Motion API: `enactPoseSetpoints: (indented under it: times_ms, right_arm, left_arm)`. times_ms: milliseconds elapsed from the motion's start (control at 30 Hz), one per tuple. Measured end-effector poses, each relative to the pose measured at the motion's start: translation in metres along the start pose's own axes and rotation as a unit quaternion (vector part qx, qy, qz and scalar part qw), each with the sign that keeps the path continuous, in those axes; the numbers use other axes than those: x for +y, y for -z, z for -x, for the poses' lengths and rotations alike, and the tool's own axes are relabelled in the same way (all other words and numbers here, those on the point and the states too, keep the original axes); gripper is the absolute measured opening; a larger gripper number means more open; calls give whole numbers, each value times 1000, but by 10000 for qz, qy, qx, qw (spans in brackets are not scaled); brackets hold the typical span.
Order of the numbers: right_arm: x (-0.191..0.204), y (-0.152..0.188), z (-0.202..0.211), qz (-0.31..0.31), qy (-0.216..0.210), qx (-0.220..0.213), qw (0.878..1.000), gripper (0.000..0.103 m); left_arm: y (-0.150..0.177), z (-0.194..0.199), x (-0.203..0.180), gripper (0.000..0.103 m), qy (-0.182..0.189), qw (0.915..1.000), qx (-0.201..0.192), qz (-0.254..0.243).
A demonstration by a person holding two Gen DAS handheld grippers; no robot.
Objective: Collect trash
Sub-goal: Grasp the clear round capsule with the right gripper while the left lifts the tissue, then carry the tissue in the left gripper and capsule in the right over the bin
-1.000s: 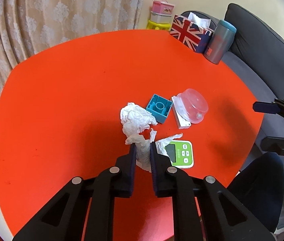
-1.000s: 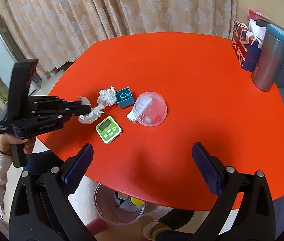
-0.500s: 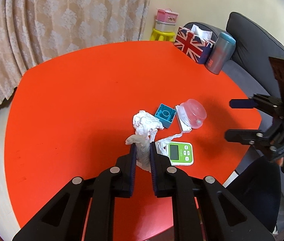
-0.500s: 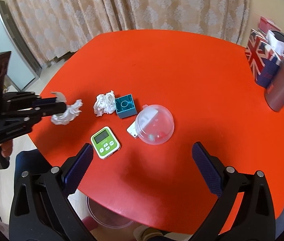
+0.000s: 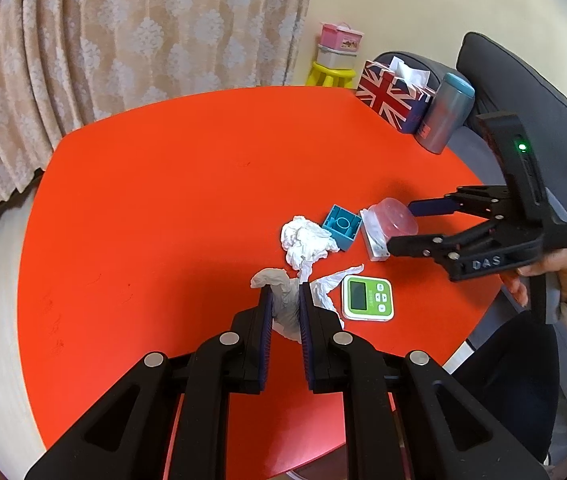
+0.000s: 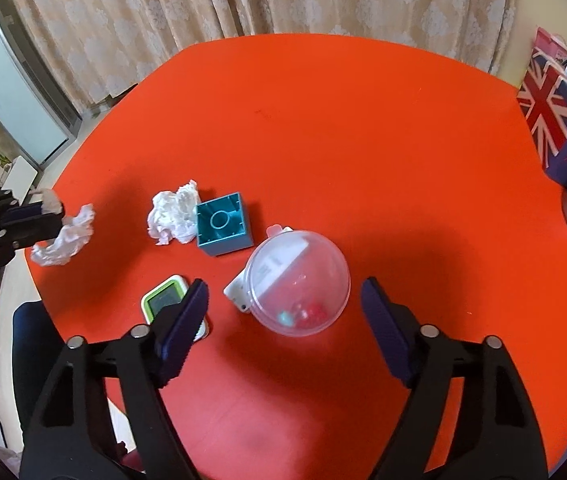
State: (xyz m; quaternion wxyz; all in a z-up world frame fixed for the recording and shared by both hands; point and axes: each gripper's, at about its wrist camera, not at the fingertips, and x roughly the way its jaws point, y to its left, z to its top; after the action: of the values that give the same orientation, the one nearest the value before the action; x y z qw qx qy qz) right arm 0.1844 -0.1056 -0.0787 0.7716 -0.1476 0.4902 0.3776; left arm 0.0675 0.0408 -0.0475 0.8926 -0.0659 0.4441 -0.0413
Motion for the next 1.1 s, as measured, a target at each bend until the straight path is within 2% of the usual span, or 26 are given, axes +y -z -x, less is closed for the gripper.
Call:
enactPoseSetpoints:
  times_ms: [233,567,1100]
  right_arm:
    - [-3,-1,-9,-16,4,52,10000,59]
    - [1,5,7,3,41,-141,9999,58]
    - [41,50,87,213,58,-492,9985,58]
  left_arm:
    - [4,-1,4,12,1,10000,23,57]
    - [8,2,-1,12,19,10000,-3,11]
    - [33,37,-40,12,151,9994,-169,-250]
